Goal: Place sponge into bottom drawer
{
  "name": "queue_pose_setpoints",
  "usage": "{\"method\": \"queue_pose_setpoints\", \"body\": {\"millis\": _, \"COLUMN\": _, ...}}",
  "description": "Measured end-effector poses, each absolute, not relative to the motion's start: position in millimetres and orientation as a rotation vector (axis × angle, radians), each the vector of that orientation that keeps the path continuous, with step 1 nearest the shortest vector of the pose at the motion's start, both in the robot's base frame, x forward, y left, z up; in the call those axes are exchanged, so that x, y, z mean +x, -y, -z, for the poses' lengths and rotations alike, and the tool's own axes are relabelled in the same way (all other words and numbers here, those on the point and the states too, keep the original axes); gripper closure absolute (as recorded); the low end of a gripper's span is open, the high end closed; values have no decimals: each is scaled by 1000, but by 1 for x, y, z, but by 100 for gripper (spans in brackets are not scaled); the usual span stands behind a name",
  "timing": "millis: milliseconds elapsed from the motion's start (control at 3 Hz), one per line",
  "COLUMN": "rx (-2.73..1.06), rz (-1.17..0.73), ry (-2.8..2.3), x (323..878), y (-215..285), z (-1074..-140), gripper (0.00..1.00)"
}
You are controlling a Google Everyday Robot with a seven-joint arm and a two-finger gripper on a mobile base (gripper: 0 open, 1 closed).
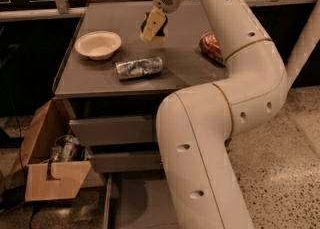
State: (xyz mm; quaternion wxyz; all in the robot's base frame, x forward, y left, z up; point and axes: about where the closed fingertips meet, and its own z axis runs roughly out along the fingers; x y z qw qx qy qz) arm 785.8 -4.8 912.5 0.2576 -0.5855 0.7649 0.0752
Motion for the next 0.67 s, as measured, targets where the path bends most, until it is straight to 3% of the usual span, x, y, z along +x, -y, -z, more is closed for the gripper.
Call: {"method": "queue_pose_setpoints", "body": {"millis": 667, "rx": -1428, "rz": -151, "ry": -2140, "x": 767, "y": 68, "z": -959, "gripper": 100}}
